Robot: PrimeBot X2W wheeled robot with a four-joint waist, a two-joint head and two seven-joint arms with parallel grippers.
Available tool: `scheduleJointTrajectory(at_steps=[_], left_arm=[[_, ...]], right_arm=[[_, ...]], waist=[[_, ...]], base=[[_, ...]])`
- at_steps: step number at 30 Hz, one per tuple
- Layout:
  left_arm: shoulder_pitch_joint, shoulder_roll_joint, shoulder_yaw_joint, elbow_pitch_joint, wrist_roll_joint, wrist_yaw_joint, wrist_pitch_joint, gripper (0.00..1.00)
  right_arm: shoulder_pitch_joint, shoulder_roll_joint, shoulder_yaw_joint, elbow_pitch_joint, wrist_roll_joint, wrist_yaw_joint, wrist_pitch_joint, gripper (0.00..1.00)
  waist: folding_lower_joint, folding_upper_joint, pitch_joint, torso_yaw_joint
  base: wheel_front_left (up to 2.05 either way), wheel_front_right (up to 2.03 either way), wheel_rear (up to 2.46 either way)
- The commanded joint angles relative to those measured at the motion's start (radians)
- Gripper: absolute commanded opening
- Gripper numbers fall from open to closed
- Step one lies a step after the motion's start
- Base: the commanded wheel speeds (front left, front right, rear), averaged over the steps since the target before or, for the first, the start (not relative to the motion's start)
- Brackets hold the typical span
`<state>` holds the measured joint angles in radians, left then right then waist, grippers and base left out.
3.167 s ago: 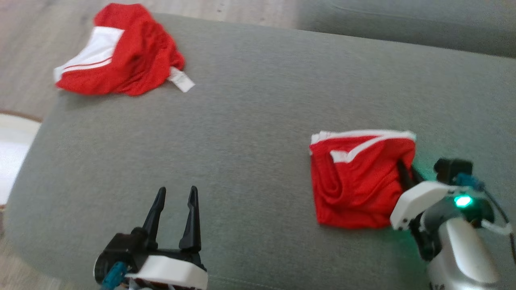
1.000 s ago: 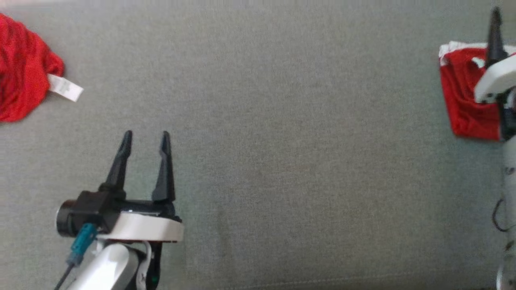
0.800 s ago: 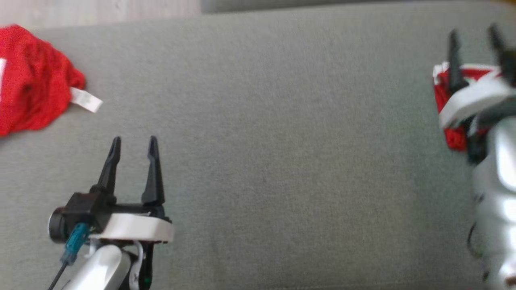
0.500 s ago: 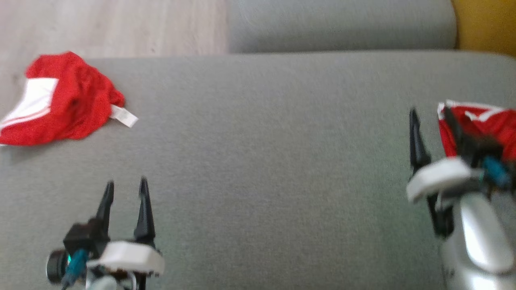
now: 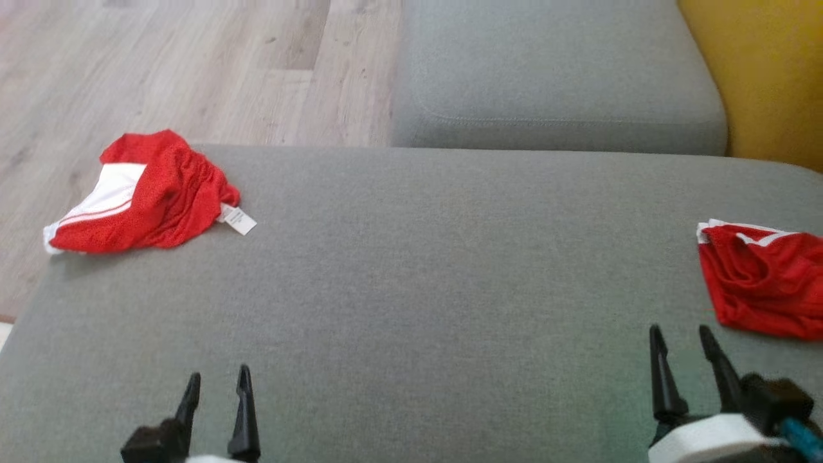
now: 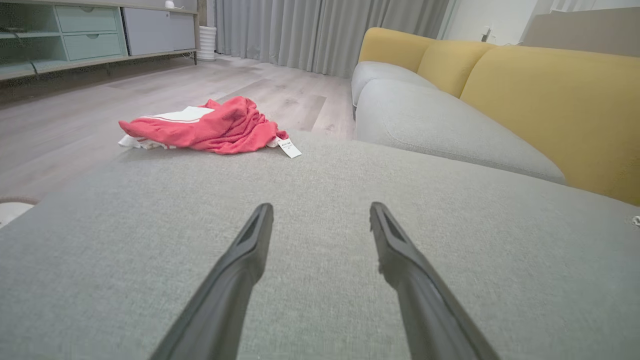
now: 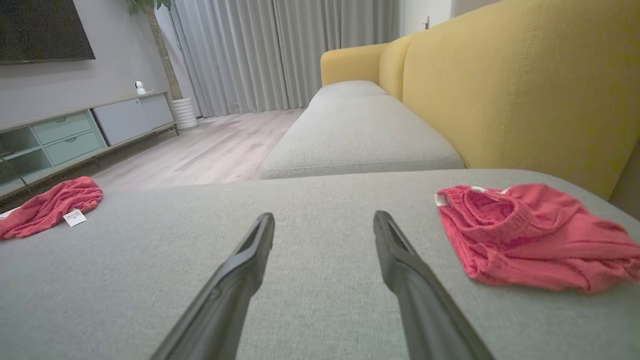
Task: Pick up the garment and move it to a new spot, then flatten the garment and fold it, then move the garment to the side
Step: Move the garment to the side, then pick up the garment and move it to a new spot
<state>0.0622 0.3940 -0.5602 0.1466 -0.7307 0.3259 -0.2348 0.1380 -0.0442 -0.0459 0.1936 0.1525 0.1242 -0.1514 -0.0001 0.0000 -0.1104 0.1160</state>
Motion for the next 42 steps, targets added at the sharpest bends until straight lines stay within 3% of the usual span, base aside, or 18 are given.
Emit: scheduleJointTrajectory(at_steps=[1, 23, 27, 35, 42], left_arm=[[-0.043, 0.008, 0.033, -0.029, -0.002, 0.000, -0.016, 1.00], [-0.042, 0.003, 0.022, -0.020, -0.003, -0.011, -0.017, 1.00], [-0.054, 0.005, 0.018, -0.021, 0.002, -0.013, -0.012, 1.00], [-0.072, 0.045, 0.032, -0.048, 0.018, 0.001, -0.002, 1.00], [-0.020, 0.058, 0.134, -0.133, 0.017, 0.056, -0.021, 1.00]], right_arm=[[-0.035, -0.006, 0.029, -0.044, 0.004, 0.007, -0.019, 1.00], [0.026, -0.006, 0.054, -0.065, 0.016, 0.007, -0.011, 1.00], [0.039, -0.006, 0.044, -0.075, 0.013, 0.007, -0.011, 1.00], [0.030, -0.006, 0.068, -0.077, 0.042, 0.007, -0.025, 1.00], [-0.080, -0.006, 0.167, -0.065, 0.024, 0.007, -0.010, 1.00]], waist=[[0.0001, 0.0000, -0.007, -0.008], [0.0001, 0.0000, -0.020, 0.003], [0.0001, 0.0000, -0.019, 0.070], [0.0001, 0.0000, -0.017, 0.296], [0.0001, 0.0000, 0.058, 0.365]], base=[[0.00, 0.00, 0.00], [0.00, 0.00, 0.00], [0.00, 0.00, 0.00], [0.00, 0.00, 0.00], [0.00, 0.00, 0.00]])
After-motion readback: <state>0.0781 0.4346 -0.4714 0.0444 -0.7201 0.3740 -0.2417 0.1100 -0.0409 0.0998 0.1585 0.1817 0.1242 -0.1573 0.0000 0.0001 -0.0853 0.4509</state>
